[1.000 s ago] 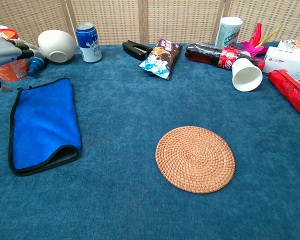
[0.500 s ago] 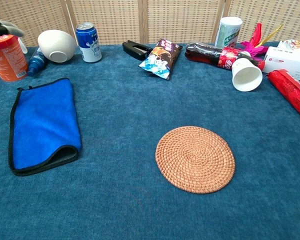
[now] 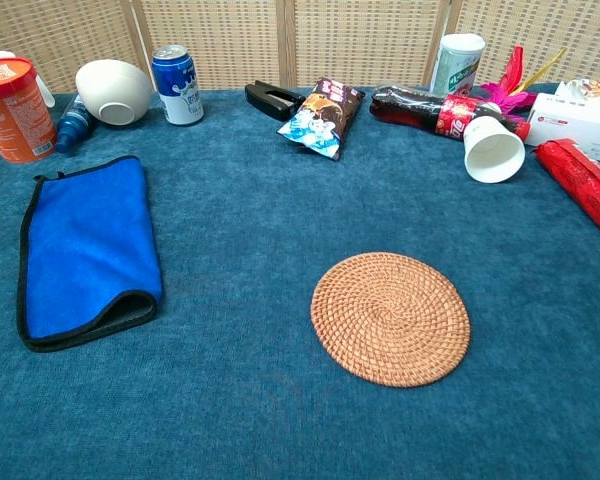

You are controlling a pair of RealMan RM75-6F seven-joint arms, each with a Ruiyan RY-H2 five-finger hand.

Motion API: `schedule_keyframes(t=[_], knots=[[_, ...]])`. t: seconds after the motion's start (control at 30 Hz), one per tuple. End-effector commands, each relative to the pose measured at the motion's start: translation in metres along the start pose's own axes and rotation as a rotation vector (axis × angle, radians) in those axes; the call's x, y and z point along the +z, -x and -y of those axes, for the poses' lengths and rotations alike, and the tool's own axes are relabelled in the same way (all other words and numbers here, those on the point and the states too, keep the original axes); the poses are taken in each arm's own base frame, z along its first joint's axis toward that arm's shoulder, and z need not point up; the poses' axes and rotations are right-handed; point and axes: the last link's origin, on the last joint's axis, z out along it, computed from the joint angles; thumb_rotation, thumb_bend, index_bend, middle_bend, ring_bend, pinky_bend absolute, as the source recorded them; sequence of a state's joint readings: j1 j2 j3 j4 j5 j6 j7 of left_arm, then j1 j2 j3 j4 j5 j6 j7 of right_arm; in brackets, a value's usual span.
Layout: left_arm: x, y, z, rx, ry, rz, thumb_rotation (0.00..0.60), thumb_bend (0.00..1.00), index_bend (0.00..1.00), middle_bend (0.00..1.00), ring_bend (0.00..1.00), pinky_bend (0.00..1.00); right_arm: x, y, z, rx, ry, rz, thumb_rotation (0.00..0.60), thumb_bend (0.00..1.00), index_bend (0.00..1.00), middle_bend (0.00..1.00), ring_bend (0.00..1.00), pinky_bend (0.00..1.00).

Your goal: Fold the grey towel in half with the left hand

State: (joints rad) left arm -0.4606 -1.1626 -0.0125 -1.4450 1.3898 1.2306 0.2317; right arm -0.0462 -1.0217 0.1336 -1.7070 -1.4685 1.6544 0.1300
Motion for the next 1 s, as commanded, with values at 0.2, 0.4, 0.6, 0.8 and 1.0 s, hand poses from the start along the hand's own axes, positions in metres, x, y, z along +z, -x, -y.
schedule_keyframes(t=[0.2,0.4,0.6,0.8,1.0], knots=[[-0.033,0.005,0.005,-0.079,-0.039,-0.034,0.6,0.1,0.0,0.0,0.0,0.09,-0.001,-0.003,0.0,0.005,0.001,-0.002,0.6,0.0,0.0,0.0,0.0,0.0],[-0.069,0.008,0.009,-0.156,-0.117,-0.073,0.6,0.1,0.0,0.0,0.0,0.07,-0.001,-0.004,-0.002,-0.01,0.005,0.012,0.6,0.0,0.0,0.0,0.0,0.0],[-0.102,0.01,0.011,-0.181,-0.196,-0.097,0.6,0.1,0.0,0.0,0.0,0.05,-0.002,-0.002,-0.001,-0.03,0.002,0.041,0.6,0.0,0.0,0.0,0.0,0.0],[-0.121,0.008,0.008,-0.198,-0.225,-0.114,0.6,0.1,0.0,0.0,0.0,0.04,0.0,-0.001,-0.003,-0.045,0.004,0.047,0.6,0.0,0.0,0.0,0.0,0.0],[-0.128,0.004,0.008,-0.18,-0.221,-0.12,0.6,0.1,0.0,0.0,0.0,0.04,0.0,-0.003,-0.003,-0.048,0.001,0.034,0.6,0.0,0.0,0.0,0.0,0.0]])
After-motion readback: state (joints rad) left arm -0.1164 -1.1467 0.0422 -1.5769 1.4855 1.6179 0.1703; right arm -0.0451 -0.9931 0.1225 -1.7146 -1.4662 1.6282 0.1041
